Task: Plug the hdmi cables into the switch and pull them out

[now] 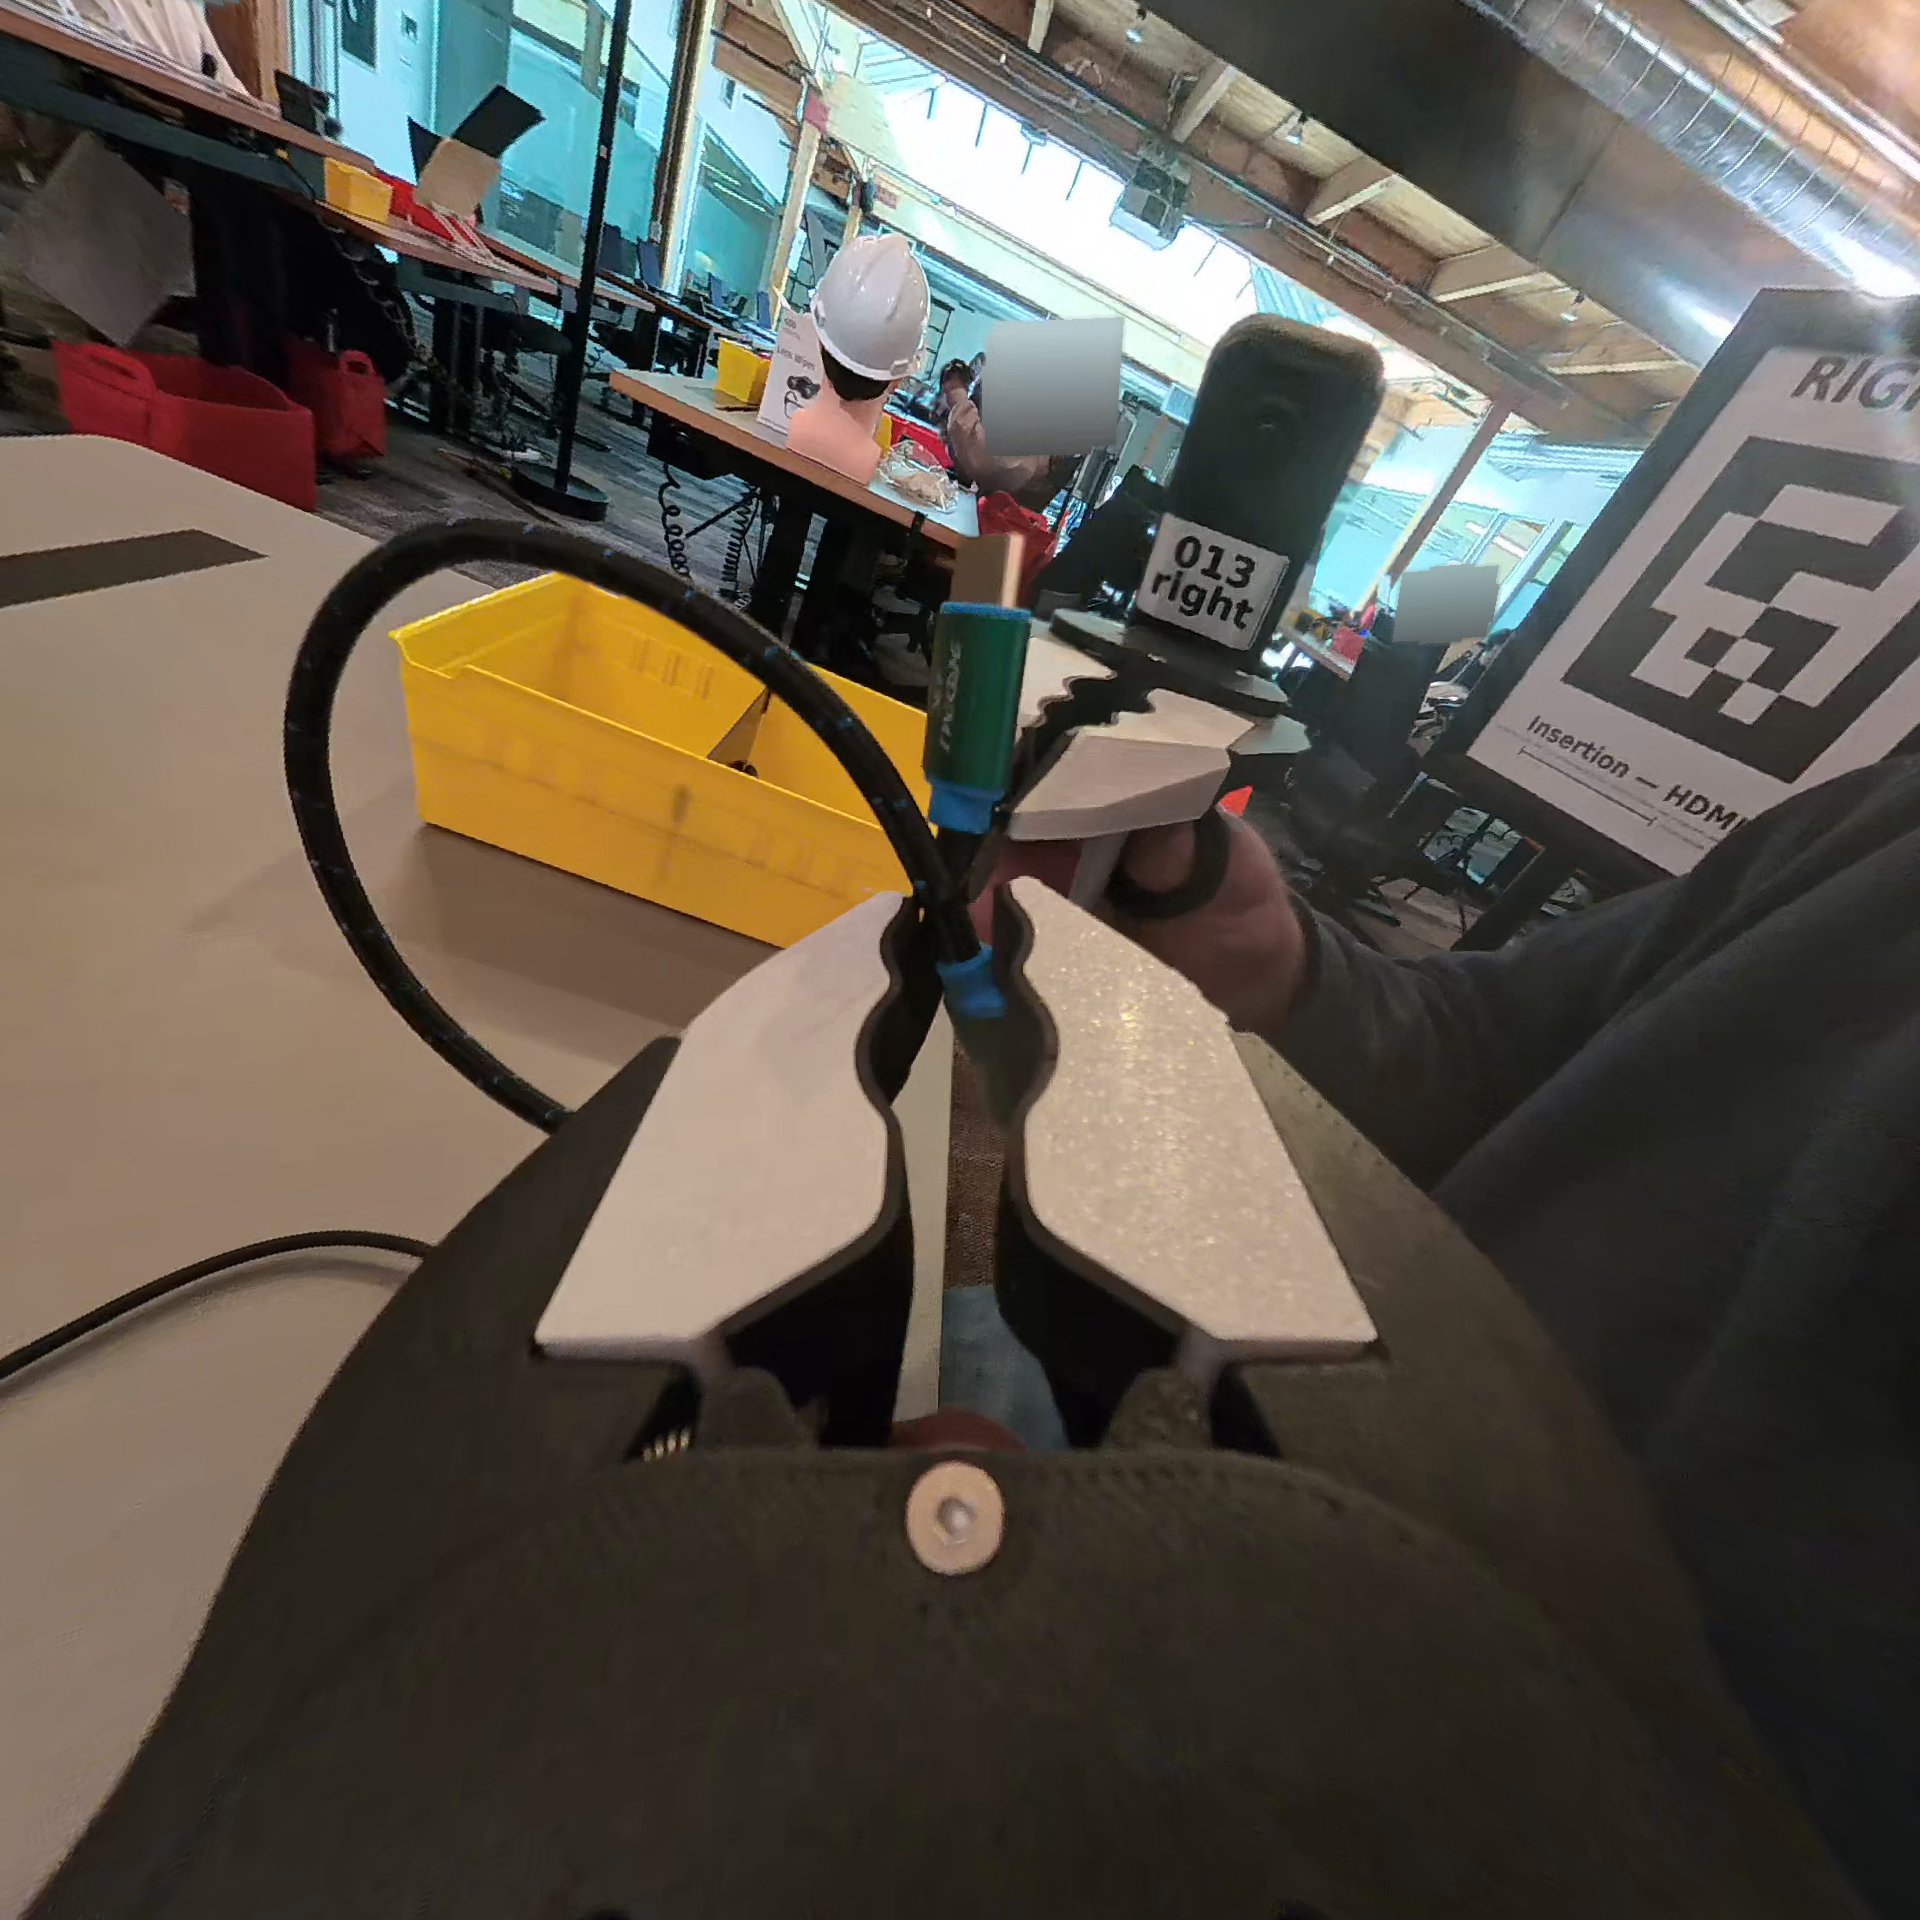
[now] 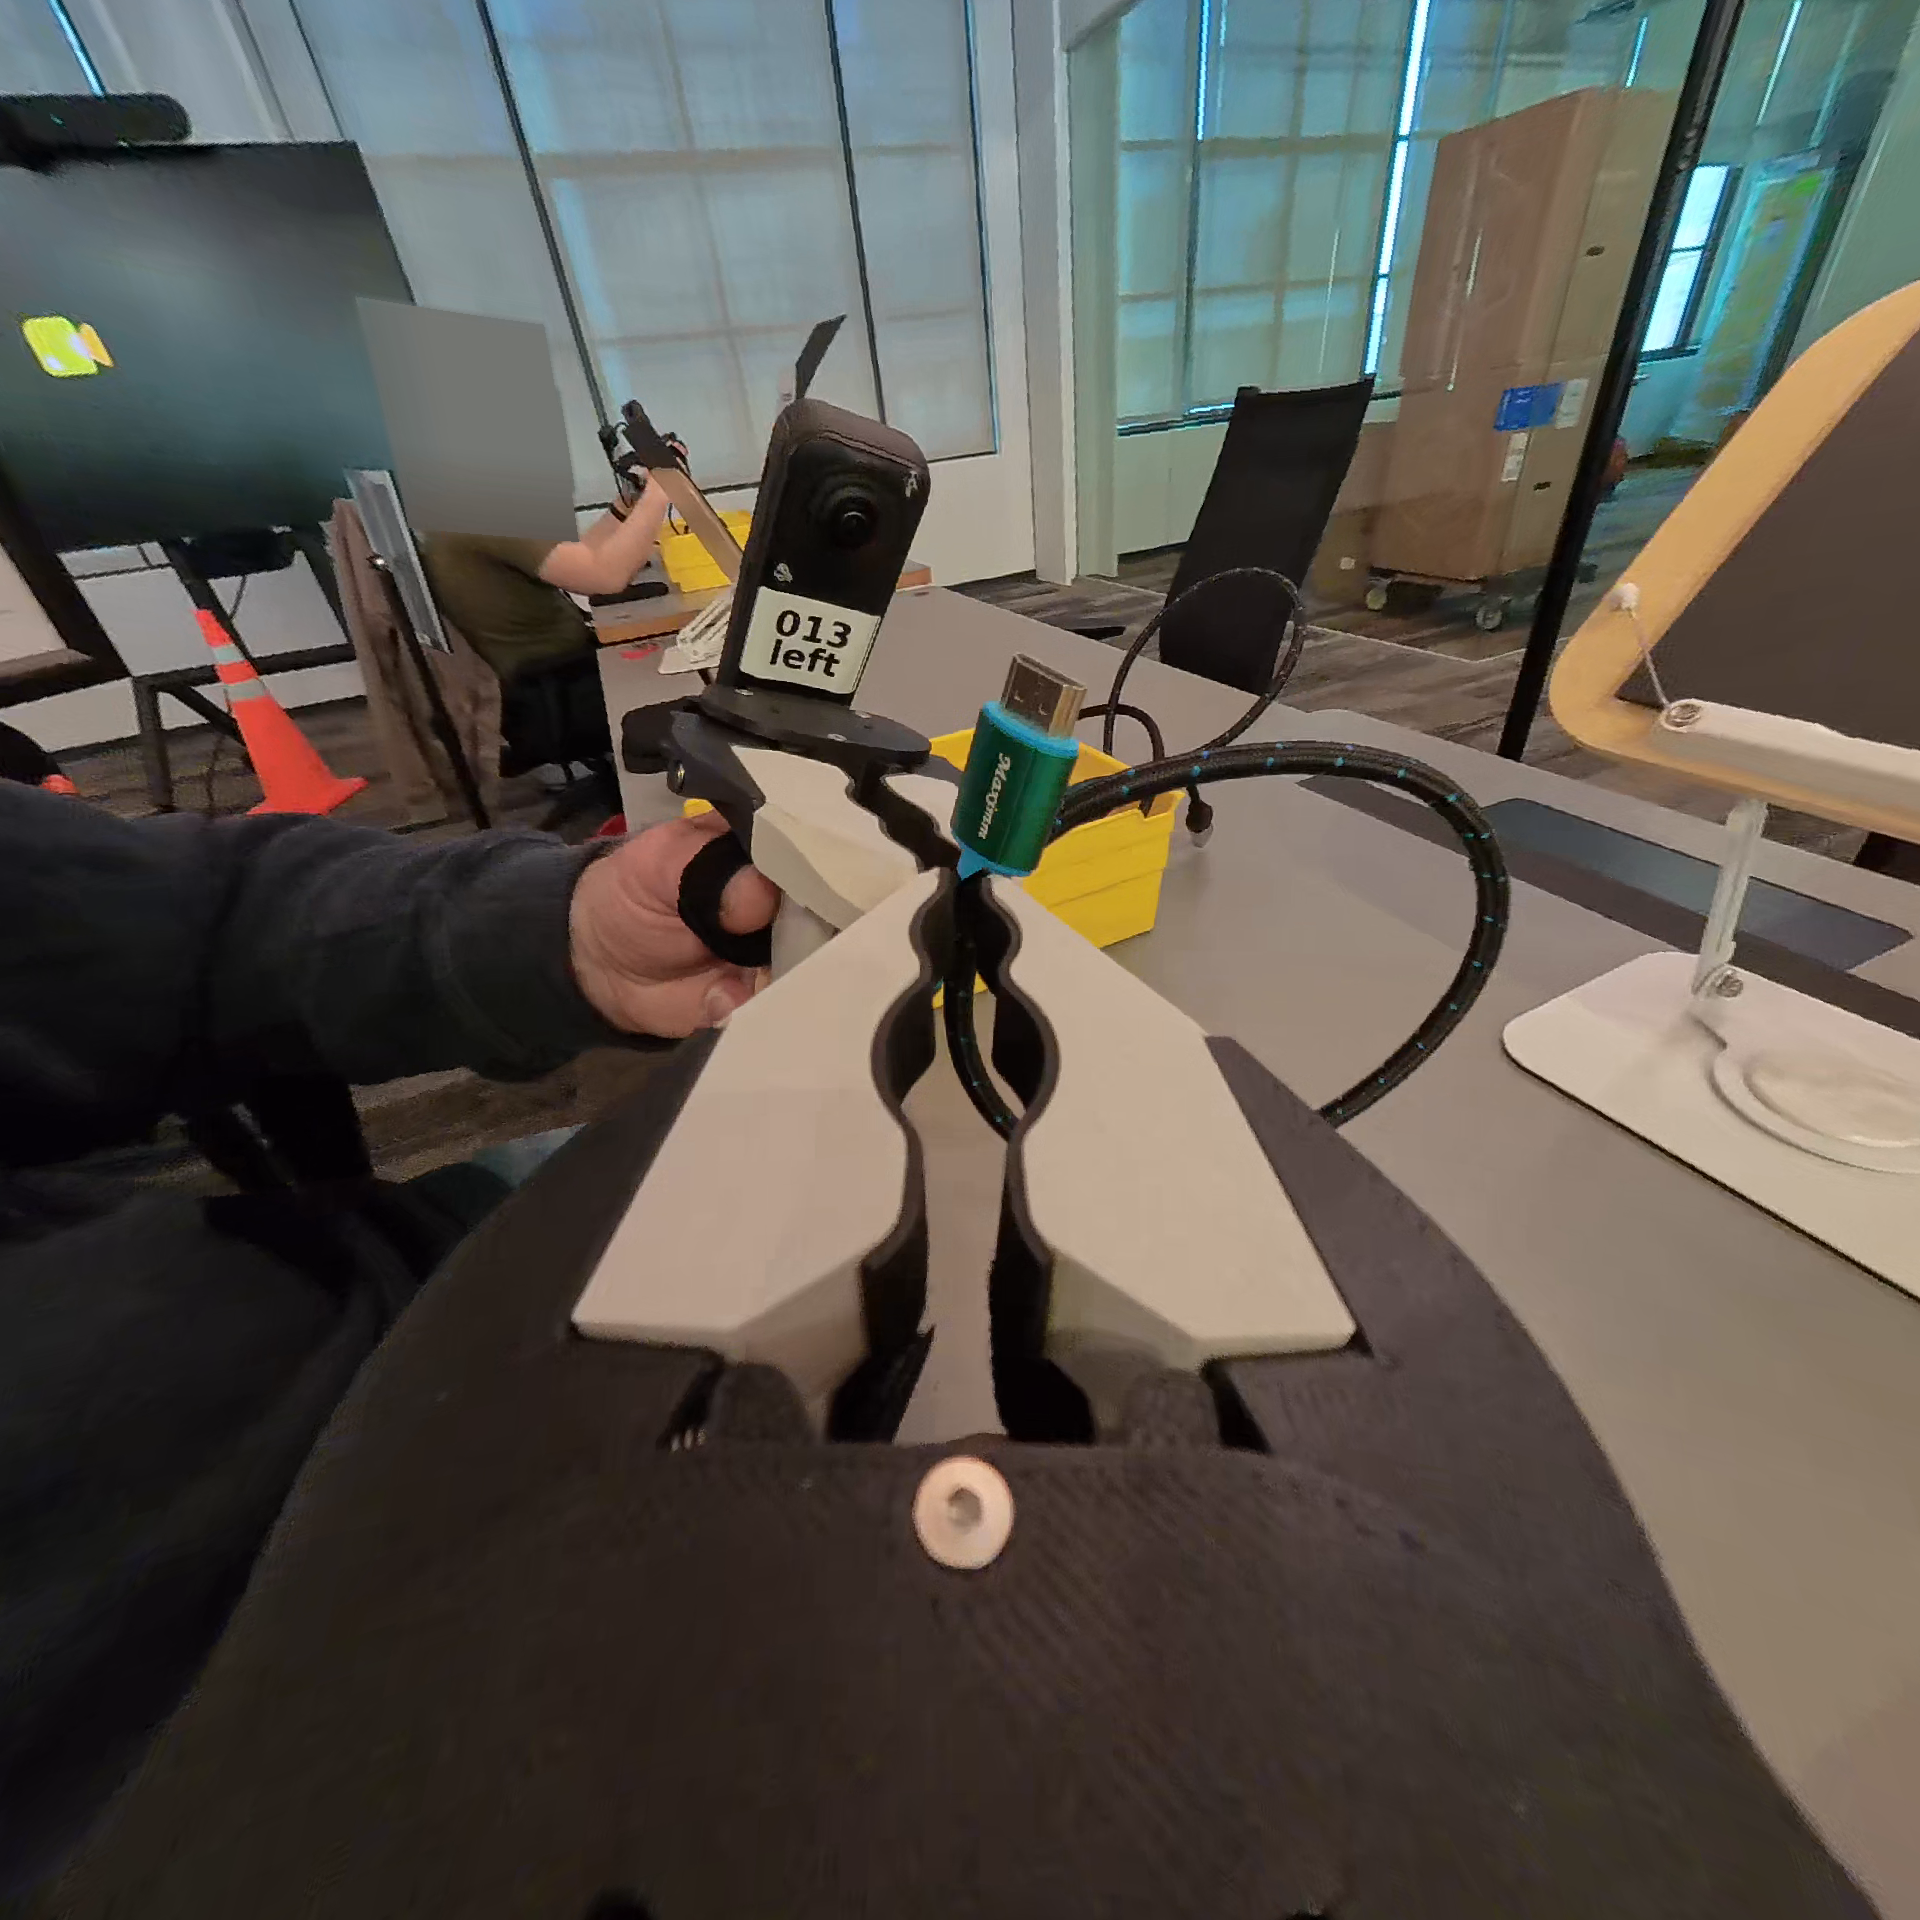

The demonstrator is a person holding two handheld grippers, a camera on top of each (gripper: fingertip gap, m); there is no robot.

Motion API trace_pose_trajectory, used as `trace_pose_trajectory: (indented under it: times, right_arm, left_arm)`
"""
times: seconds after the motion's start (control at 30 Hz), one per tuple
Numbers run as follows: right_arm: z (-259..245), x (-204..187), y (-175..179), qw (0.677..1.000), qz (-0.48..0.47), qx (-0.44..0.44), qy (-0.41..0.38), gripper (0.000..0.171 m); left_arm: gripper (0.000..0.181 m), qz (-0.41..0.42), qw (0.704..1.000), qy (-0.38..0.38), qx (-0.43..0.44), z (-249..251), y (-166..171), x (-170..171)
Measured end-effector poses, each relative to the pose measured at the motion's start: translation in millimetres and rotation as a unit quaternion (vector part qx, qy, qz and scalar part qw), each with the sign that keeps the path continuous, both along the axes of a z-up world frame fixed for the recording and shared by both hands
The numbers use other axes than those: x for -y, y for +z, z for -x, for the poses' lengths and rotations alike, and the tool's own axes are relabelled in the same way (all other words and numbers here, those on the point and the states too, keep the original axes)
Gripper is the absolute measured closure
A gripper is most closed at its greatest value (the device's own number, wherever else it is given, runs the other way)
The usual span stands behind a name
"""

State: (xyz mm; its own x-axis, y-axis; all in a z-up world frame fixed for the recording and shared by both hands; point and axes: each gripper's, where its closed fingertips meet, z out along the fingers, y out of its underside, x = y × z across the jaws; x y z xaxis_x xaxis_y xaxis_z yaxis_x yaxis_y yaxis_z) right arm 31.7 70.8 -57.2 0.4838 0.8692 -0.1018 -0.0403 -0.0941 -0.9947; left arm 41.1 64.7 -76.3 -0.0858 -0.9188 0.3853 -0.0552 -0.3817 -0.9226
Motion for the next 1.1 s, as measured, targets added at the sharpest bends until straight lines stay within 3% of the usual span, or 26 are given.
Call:
trace_pose_trajectory:
  times: [0.27, 0.47, 1.1]
  right_arm:
    - [-10, 3, 4, 1.000, -0.005, -0.013, 0.014, 0.163]
    - [-6, 7, 9, 0.999, -0.034, 0.008, 0.006, 0.171]
    - [-14, 2, -10, 0.994, -0.048, 0.094, -0.031, 0.171]
  left_arm:
    - [0.169, -0.028, 0.999, 0.026, -0.015, 3, -1, -7]
    - [0.169, -0.056, 0.997, 0.038, -0.029, 1, -3, -6]
    - [0.170, -0.069, 0.996, 0.054, 0.008, 9, 18, -6]
